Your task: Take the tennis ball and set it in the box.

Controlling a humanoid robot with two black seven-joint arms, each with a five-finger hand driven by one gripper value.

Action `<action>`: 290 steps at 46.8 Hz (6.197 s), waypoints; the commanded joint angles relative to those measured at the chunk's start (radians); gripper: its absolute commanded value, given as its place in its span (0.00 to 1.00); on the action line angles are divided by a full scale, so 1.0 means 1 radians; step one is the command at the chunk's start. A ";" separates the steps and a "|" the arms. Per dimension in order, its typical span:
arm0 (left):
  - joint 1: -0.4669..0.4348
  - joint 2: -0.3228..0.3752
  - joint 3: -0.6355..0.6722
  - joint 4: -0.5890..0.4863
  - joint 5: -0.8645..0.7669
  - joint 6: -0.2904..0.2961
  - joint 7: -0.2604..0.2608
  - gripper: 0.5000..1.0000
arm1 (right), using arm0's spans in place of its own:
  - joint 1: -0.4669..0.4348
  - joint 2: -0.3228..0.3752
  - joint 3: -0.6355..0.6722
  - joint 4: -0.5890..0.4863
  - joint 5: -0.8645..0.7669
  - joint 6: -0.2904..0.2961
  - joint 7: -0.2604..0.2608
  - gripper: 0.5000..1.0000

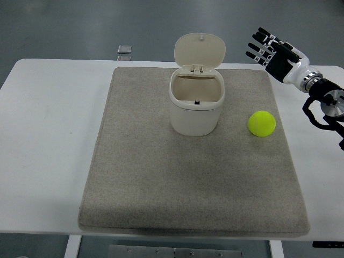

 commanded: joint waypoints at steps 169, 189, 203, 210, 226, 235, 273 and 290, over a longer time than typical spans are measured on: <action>-0.009 0.000 -0.002 -0.003 0.000 0.000 0.000 0.99 | 0.159 -0.331 -0.156 0.248 -1.635 0.261 0.410 0.82; -0.009 0.000 0.000 -0.003 0.000 0.000 0.000 0.99 | 0.147 -0.369 -0.298 0.354 -1.654 0.032 0.407 0.83; -0.009 0.000 0.000 -0.003 0.000 0.000 0.000 0.99 | 0.107 -0.357 -0.322 0.354 -1.671 -0.024 0.403 0.82; -0.009 0.000 0.000 -0.003 -0.001 0.000 0.000 0.99 | 0.089 -0.352 -0.321 0.351 -1.678 -0.049 0.400 0.82; -0.009 0.000 0.000 -0.003 0.000 0.000 0.000 0.99 | 0.069 -0.343 -0.321 0.342 -1.678 -0.078 0.397 0.81; -0.009 0.000 -0.002 -0.003 0.000 0.000 0.000 0.99 | 0.064 -0.337 -0.321 0.342 -1.678 -0.078 0.393 0.79; -0.009 0.000 0.000 -0.003 0.000 0.000 0.000 0.99 | 0.058 -0.314 -0.319 0.327 -1.677 -0.071 0.382 0.67; -0.009 0.000 -0.002 -0.003 0.000 0.000 0.000 0.99 | 0.058 -0.300 -0.318 0.327 -1.677 -0.071 0.377 0.66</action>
